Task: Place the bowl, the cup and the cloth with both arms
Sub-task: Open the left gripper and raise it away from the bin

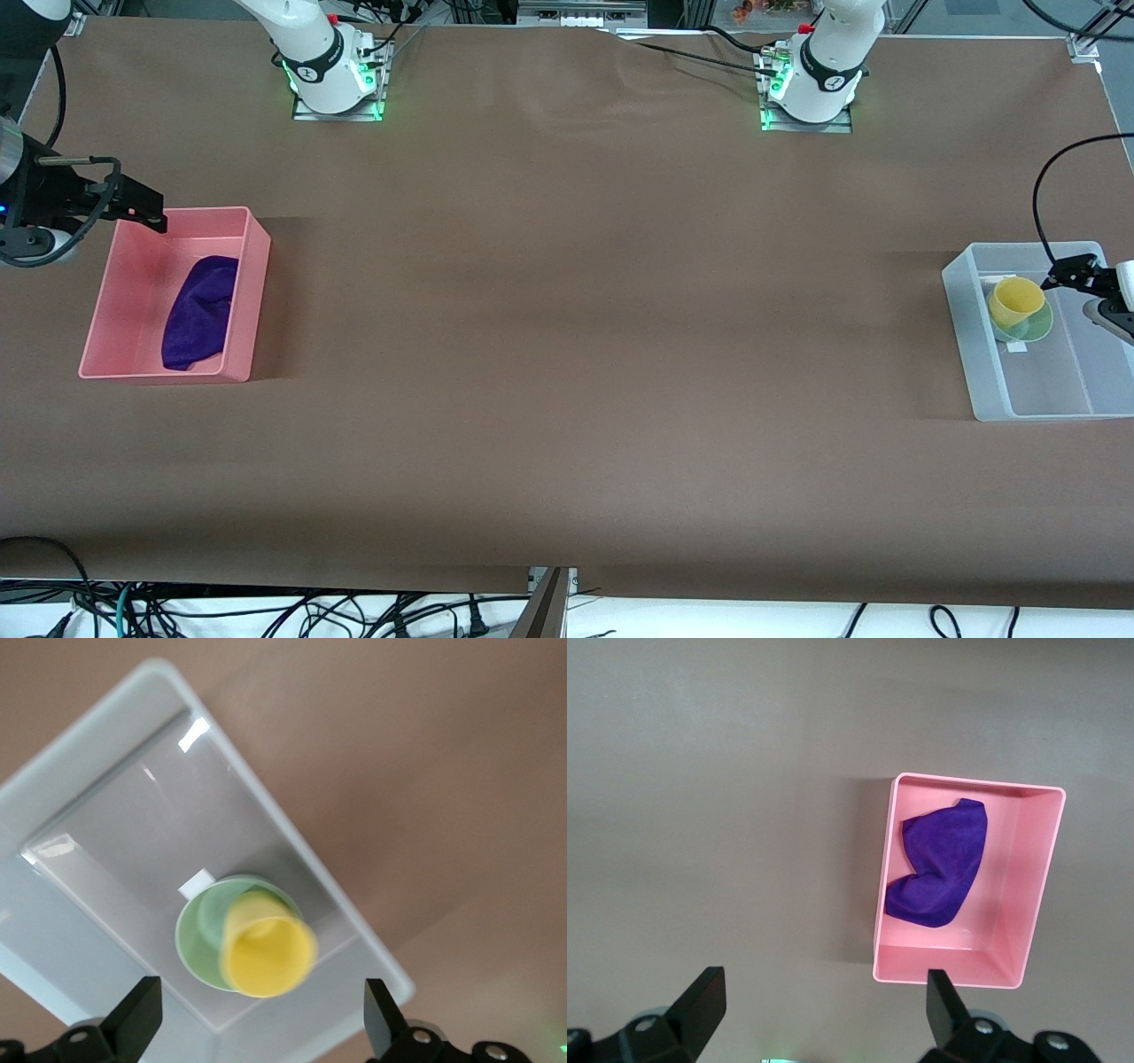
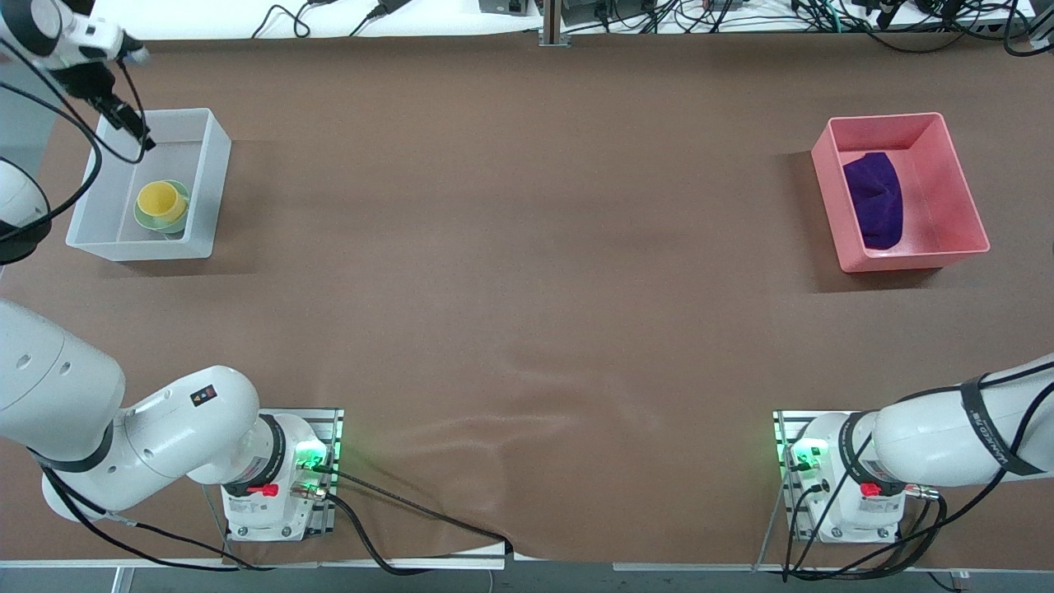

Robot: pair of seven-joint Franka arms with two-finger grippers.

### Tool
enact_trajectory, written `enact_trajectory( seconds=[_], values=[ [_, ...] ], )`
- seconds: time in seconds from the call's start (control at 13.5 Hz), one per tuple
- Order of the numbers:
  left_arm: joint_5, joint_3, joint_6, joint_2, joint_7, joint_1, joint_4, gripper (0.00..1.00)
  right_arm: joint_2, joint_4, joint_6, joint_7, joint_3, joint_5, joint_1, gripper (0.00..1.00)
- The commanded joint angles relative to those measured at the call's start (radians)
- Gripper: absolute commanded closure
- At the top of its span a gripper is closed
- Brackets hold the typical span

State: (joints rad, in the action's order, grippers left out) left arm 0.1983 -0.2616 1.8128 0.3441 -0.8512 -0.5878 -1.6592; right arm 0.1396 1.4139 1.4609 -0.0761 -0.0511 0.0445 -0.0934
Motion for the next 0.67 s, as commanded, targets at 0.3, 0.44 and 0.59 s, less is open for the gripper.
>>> enact_trajectory(
  seconds=[0.3,0.44,0.59],
  values=[
    [0.003,-0.304,-0.329,-0.028,0.519,0.002,0.228,0.0,0.006,-0.02,-0.005,0.015,0.007,0.005,0.004,0.0],
    [0.001,-0.369,-0.374,-0.065,0.631,0.002,0.256,0.0,0.006,-0.02,-0.005,0.016,0.007,0.005,0.004,0.0],
    [-0.037,-0.32,-0.372,-0.132,0.643,0.089,0.242,0.0,0.006,-0.02,-0.008,0.016,0.005,0.003,0.006,0.0]
  ],
)
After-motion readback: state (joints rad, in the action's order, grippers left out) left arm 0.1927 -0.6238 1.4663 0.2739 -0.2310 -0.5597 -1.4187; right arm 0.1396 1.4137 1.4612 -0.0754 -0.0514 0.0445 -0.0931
